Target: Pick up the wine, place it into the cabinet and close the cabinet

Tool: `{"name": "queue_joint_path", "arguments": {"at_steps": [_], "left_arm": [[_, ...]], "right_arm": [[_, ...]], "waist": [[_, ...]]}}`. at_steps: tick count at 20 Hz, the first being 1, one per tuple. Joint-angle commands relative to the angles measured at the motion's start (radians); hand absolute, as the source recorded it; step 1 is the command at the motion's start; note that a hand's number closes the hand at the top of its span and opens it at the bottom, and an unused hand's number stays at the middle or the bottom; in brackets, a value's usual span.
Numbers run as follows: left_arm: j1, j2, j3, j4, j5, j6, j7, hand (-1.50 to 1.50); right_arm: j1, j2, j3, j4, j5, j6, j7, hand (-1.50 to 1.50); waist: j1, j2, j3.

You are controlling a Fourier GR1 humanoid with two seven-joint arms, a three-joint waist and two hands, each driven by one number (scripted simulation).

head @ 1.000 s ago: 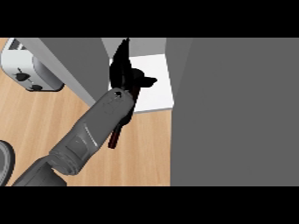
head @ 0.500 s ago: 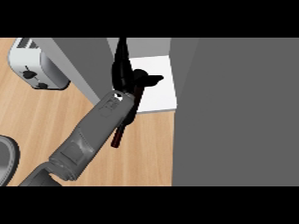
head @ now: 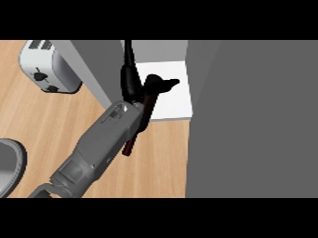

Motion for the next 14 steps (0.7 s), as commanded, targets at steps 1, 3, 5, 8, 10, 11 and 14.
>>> {"name": "queue_joint_path", "arguments": {"at_steps": [1, 3, 5, 8, 10, 11, 14], "left_arm": [[0.049, -0.001, -0.027, -0.101, 0.049, -0.041, -0.029, -1.5], [0.022, -0.001, -0.023, -0.088, 0.061, -0.076, -0.016, -1.5], [0.071, -0.001, -0.059, -0.149, 0.06, -0.058, -0.024, -1.5], [0.145, -0.001, -0.086, -0.249, 0.036, -0.091, -0.019, -1.5], [0.203, 0.004, -0.141, -0.343, 0.004, -0.083, 0.031, -1.5], [0.241, -0.001, -0.129, -0.335, 0.034, -0.106, -0.03, -1.5], [0.271, 0.019, -0.161, -0.474, 0.006, -0.108, 0.048, -1.5]], "right_arm": [[0.05, -0.017, -0.033, -0.155, -0.039, -0.031, 0.057, -1.5], [0.034, 0.009, 0.018, -0.144, 0.01, -0.045, 0.051, -1.5], [0.096, 0.011, 0.043, -0.186, 0.047, -0.046, 0.047, -1.5], [0.046, -0.003, 0.013, -0.168, 0.022, -0.06, 0.049, -1.5], [0.025, 0.002, 0.023, -0.156, 0.031, -0.086, 0.072, -1.5], [0.043, -0.004, 0.015, -0.171, 0.018, -0.083, 0.07, -1.5], [-0.009, -0.007, 0.01, -0.156, 0.011, -0.117, 0.094, -1.5]], "waist": [[0.027, -0.008, 0.001], [0.028, -0.006, 0.001], [0.031, -0.01, 0.001], [0.051, -0.014, 0.002], [0.063, -0.016, 0.002], [0.05, -0.012, 0.001], [0.069, -0.016, 0.002]]}}
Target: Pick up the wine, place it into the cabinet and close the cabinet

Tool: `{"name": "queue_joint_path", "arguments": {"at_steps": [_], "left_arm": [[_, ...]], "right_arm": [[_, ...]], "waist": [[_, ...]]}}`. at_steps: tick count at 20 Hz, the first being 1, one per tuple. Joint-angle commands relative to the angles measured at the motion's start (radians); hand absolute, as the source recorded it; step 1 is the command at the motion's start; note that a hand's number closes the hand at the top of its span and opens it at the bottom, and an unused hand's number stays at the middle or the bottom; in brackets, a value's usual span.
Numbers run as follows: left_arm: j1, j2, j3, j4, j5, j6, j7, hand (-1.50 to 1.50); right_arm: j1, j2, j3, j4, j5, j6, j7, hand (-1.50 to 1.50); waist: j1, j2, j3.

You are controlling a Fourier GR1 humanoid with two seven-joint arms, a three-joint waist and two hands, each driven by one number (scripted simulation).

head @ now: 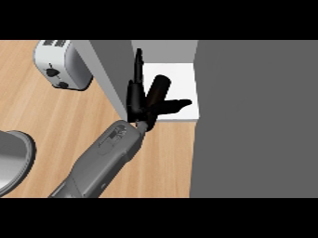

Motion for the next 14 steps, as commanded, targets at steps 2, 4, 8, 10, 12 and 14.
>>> {"name": "queue_joint_path", "arguments": {"at_steps": [2, 4, 8, 10, 12, 14], "left_arm": [[0.125, -0.007, -0.064, -0.213, -0.022, 0.006, 0.03, -1.5], [0.188, 0.062, -0.064, -0.319, -0.012, -0.019, 0.063, -1.5], [0.288, 0.113, -0.134, -0.503, -0.053, 0.017, 0.139, -1.5], [0.359, 0.148, -0.176, -0.572, -0.062, -0.012, 0.148, -1.5], [0.374, 0.234, -0.181, -0.686, -0.07, -0.023, 0.214, -1.5], [0.438, 0.305, -0.17, -0.769, -0.074, -0.031, 0.224, -1.5]], "right_arm": [[0.047, -0.043, -0.022, -0.177, -0.017, -0.018, 0.075, -1.5], [0.047, -0.006, 0.039, -0.192, 0.06, -0.059, 0.072, -1.5], [0.031, -0.023, 0.015, -0.152, 0.077, -0.065, 0.057, -1.5], [0.016, -0.034, 0.022, -0.167, 0.064, -0.075, 0.084, -1.5], [0.022, -0.054, -0.024, -0.153, 0.046, -0.065, 0.062, -1.5], [0.04, -0.037, 0.028, -0.177, 0.084, -0.084, 0.067, -1.5]], "waist": [[0.008, -0.003, 0.0], [0.013, -0.005, 0.0], [0.016, -0.004, 0.0], [0.015, -0.003, 0.0], [0.017, -0.004, 0.001], [0.016, -0.005, 0.0]]}}
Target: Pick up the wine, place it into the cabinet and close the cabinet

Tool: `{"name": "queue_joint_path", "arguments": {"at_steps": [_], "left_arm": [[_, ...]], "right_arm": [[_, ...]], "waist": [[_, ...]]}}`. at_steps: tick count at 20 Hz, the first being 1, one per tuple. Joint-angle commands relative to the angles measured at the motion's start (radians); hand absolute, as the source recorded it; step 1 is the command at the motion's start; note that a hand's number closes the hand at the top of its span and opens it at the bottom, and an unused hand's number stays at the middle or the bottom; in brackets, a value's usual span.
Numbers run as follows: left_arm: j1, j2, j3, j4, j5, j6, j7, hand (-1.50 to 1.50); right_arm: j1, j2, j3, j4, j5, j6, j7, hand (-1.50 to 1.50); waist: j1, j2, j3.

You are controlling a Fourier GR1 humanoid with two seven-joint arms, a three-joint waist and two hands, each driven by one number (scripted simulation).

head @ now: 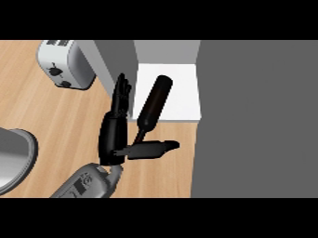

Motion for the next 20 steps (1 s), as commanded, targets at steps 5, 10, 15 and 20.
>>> {"name": "queue_joint_path", "arguments": {"at_steps": [5, 10, 15, 20], "left_arm": [[0.201, 0.181, 0.0, -0.324, -0.029, -0.012, 0.091, -1.5], [0.333, 0.294, 0.067, -0.41, 0.074, -0.243, -0.001, -1.5], [0.418, 0.325, 0.099, -0.394, 0.124, -0.372, -0.097, 1.5], [0.519, 0.346, 0.151, -0.46, 0.15, -0.425, -0.114, 1.5]], "right_arm": [[-0.013, -0.06, -0.063, -0.201, -0.052, -0.029, 0.128, -1.5], [-0.003, -0.111, -0.017, -0.162, -0.006, 0.047, 0.132, 1.5], [0.053, -0.243, -0.038, -0.189, -0.048, 0.191, 0.112, 1.5], [0.138, -0.198, -0.023, -0.198, 0.019, 0.196, 0.033, 1.5]], "waist": [[0.001, 0.003, 0.0], [-0.003, 0.005, -0.001], [-0.014, 0.005, -0.002], [-0.017, 0.004, 0.0]]}}
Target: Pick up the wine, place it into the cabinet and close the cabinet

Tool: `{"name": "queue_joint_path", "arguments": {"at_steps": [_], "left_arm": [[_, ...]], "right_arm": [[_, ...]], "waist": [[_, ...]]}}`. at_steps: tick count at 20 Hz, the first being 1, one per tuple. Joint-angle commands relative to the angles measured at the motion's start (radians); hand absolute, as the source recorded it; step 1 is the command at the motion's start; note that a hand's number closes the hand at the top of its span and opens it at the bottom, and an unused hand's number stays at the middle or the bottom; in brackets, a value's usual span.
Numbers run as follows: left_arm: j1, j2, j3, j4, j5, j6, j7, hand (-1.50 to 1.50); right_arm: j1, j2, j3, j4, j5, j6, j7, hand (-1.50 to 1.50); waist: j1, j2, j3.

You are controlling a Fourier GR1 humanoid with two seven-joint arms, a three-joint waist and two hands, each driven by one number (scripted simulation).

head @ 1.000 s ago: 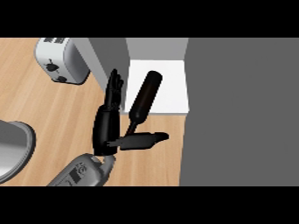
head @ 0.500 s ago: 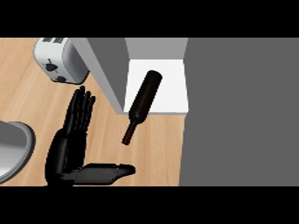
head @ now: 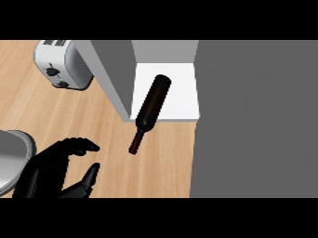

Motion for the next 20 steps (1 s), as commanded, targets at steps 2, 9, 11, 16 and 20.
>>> {"name": "queue_joint_path", "arguments": {"at_steps": [2, 9, 11, 16, 20], "left_arm": [[0.087, 0.051, 0.08, 0.0, 0.042, -0.126, -0.046, 1.5], [0.176, 0.108, 0.177, -0.008, 0.085, -0.234, -0.081, 1.5], [0.182, 0.113, 0.213, 0.008, 0.113, -0.28, -0.115, 1.5], [0.184, 0.165, 0.287, -0.016, 0.159, -0.325, -0.06, 1.5], [0.235, 0.155, 0.292, -0.027, 0.145, -0.359, -0.101, 1.5]], "right_arm": [[-0.01, -0.04, -0.054, -0.122, -0.085, 0.019, 0.07, 1.5], [0.004, -0.018, 0.039, -0.118, -0.143, 0.049, 0.064, 1.5], [-0.072, -0.009, 0.109, -0.106, -0.134, 0.031, 0.121, 1.5], [-0.162, 0.021, 0.21, -0.102, -0.136, 0.006, 0.201, 1.5], [-0.328, 0.115, 0.296, -0.052, -0.087, -0.056, 0.244, 1.5]], "waist": [[0.004, 0.003, 0.002], [0.009, 0.002, 0.002], [0.021, 0.004, 0.001], [0.021, 0.004, 0.001], [0.031, 0.004, 0.001]]}}
